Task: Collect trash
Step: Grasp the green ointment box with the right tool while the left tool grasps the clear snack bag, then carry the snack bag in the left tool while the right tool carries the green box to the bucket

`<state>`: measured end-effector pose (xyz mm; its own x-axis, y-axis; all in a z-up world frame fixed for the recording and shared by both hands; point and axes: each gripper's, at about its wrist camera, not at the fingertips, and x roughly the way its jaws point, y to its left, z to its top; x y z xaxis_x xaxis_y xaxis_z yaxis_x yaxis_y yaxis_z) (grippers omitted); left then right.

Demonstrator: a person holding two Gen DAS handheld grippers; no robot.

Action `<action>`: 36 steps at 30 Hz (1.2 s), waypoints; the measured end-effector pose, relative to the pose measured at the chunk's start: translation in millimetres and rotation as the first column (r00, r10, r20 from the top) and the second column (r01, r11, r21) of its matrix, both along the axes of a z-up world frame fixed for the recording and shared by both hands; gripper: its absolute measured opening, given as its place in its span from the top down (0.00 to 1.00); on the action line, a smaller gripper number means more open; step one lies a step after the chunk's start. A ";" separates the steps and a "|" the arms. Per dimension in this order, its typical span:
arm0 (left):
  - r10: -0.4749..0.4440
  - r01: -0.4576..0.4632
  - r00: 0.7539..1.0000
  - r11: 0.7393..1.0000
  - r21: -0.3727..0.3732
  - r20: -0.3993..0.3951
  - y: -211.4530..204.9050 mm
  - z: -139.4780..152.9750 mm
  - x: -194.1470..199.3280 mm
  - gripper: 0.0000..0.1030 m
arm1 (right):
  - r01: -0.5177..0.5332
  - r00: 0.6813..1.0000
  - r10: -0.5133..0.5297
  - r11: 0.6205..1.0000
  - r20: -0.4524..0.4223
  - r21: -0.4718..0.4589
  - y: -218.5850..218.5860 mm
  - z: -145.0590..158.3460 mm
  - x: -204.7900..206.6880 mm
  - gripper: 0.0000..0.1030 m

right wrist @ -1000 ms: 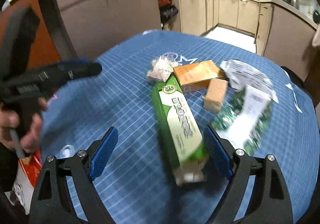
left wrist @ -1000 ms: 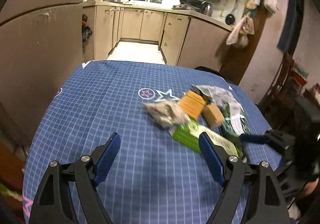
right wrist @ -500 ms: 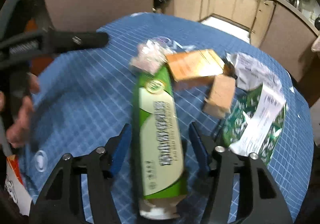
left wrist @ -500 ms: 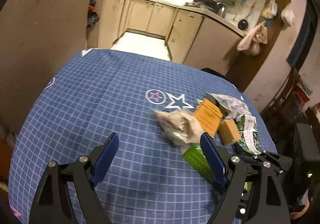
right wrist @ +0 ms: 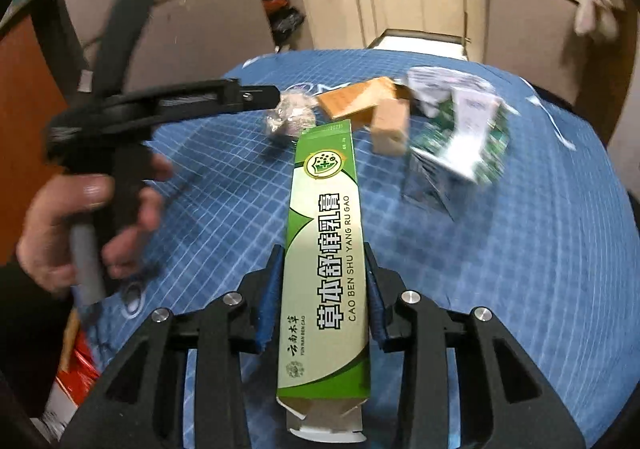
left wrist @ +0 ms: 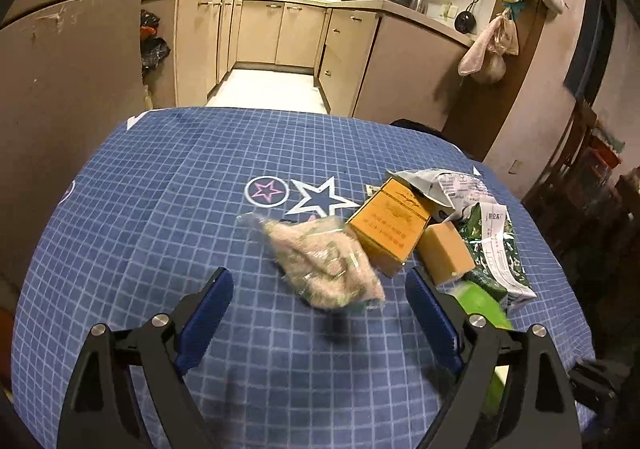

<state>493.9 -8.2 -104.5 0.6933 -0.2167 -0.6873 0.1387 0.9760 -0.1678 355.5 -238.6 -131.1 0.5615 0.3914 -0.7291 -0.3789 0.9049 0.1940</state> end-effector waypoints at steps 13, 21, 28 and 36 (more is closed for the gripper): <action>0.012 -0.009 0.997 0.999 0.041 -0.078 -20.0 -35.9 31.2 0.36 | 0.036 0.999 -0.036 0.996 -0.001 0.080 -25.4 7.9 -1.6 0.66; 0.033 -0.033 0.996 0.999 -0.006 -0.079 -16.0 -38.9 41.6 0.46 | 0.055 0.998 -0.056 0.995 0.003 0.088 -28.0 10.3 -1.2 0.65; 0.043 -0.042 0.999 0.999 0.012 -0.027 -10.9 -33.5 24.4 0.70 | 0.108 0.994 -0.110 0.991 0.022 0.081 -34.1 9.0 -8.1 0.66; -0.009 0.003 0.990 0.999 0.036 0.143 -24.2 21.4 -39.5 0.71 | 0.204 0.969 -0.209 0.978 0.133 0.051 -44.3 29.6 -29.9 0.67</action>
<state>454.4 -32.4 -83.1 0.7841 -0.1984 -0.5881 0.1647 0.9801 -0.1110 325.6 -282.9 -101.5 0.7264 0.2819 -0.6268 -0.2101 0.9594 0.1880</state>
